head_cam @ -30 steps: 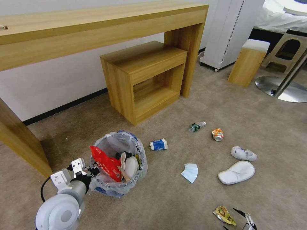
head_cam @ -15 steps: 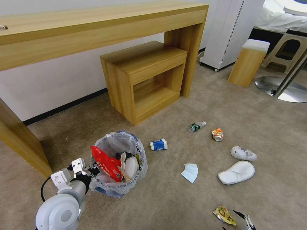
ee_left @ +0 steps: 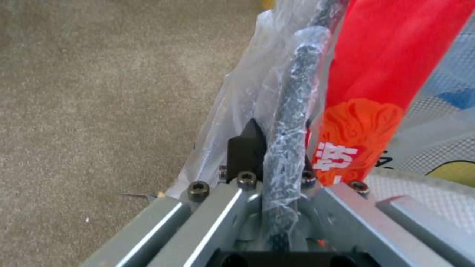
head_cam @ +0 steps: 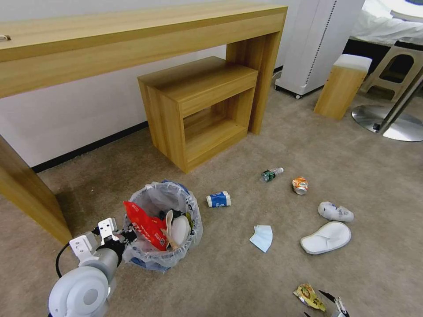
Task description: Pick up the trash bin and place the garbage on the floor into it.
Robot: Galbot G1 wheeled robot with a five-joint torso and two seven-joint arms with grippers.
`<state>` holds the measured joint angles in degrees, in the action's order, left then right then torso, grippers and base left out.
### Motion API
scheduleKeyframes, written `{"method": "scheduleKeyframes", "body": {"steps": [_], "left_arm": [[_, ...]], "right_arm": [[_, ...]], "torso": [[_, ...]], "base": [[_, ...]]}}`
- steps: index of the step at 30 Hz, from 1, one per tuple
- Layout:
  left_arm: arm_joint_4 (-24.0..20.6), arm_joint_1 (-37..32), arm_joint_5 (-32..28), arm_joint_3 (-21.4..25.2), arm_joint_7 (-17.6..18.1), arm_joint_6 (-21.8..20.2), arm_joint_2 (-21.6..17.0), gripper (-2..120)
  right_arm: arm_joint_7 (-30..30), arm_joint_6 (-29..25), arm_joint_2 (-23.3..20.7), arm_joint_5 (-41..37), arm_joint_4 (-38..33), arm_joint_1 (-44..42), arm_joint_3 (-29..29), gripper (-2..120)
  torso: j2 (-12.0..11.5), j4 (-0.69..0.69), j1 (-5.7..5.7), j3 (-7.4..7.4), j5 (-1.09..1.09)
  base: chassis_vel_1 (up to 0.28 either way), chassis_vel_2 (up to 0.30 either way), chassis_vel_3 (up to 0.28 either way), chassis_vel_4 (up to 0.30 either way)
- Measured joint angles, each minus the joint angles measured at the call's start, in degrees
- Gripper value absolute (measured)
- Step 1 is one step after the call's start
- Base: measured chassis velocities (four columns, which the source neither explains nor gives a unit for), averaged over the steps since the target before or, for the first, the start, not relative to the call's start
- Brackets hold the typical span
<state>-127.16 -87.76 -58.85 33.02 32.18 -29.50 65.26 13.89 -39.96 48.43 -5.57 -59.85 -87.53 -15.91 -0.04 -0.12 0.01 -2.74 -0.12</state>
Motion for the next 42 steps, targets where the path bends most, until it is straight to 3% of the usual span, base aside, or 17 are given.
{"method": "scheduleKeyframes", "body": {"steps": [16,20,34,39,42], "left_arm": [[0.3,0.4,-0.2,0.2,0.3,0.0,0.1,0],[0.5,0.4,-0.2,0.3,0.4,0.0,0.1,0],[0.5,0.7,-0.8,0.5,0.6,0.0,0.2,0],[0.1,0.8,-1.7,0.5,1.3,-0.1,0.1,0],[-0.1,0.9,-2.0,0.5,1.5,-0.1,0.0,0]], "right_arm": [[-1.4,1.3,0.1,0.0,3.3,3.8,2.7,97],[-1.8,1.3,0.3,0.1,3.8,4.8,3.7,92],[-2.4,1.2,1.3,0.5,6.4,8.7,7.6,43],[-2.4,1.1,2.1,0.5,8.5,10.1,9.0,28],[-2.2,1.0,2.8,0.6,9.8,11.0,9.9,13]], "torso": [[0.0,-0.01,0.0,0.0,-0.01],[0.0,-0.01,0.0,0.0,-0.05],[0.0,0.0,0.0,0.01,0.0],[0.0,-0.02,0.0,0.0,-0.07],[0.0,-0.04,-0.01,0.0,-0.05]], "base": [[0.0,0.0,0.0,0.0],[0.0,0.0,0.0,0.0],[0.0,0.0,0.0,0.0],[0.0,0.0,0.0,0.0],[0.0,0.0,0.0,0.0]]}}
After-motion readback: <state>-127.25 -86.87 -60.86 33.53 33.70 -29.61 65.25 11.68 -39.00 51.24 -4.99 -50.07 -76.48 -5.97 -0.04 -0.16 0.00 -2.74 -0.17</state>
